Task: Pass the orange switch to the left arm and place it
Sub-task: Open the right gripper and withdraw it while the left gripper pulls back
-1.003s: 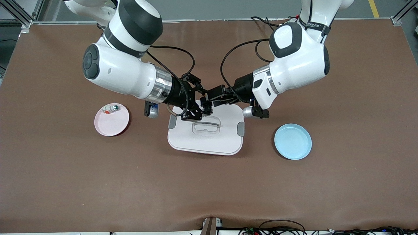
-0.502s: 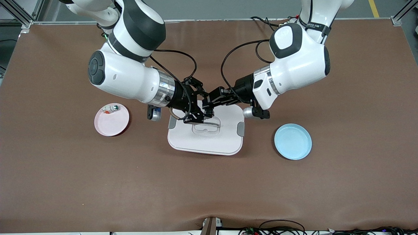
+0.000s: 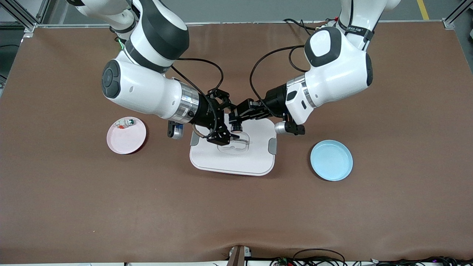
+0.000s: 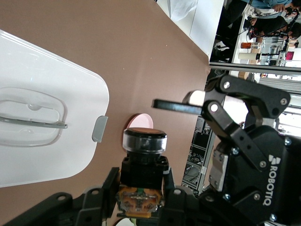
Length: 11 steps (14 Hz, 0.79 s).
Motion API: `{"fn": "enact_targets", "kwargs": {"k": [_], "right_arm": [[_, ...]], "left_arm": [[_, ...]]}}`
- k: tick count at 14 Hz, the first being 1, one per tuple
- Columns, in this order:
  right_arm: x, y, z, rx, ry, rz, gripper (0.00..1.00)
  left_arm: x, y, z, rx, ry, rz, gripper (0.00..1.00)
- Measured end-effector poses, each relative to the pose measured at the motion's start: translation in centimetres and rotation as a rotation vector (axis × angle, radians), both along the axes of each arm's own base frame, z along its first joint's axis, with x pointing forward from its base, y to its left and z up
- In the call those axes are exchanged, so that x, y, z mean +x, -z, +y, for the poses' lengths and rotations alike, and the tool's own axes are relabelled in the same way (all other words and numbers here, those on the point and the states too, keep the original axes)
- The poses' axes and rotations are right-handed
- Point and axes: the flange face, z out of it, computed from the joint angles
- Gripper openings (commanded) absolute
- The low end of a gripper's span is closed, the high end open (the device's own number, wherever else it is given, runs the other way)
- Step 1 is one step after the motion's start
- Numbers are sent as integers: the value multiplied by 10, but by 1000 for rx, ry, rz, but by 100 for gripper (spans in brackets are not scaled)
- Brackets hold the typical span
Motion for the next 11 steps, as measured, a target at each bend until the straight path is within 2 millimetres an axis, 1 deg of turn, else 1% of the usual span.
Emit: {"fn": "enact_targets", "kwargs": {"k": [3,5,7,11], "right_arm": [[1,0,-1,1,-39,-35,100],[2,1,-7,-5,-100,-68,100],[6,6,-21,-19,-192,-89,100],[14,14,-61,-26,-392,-112,100]], "left_arm": [[1,0,1,0,-3,0,0],[1,-1,2,6,3,-6,0],[-1,-5,5,46,48,-17,0],[-1,-15,32,138,149,-5,0]]}}
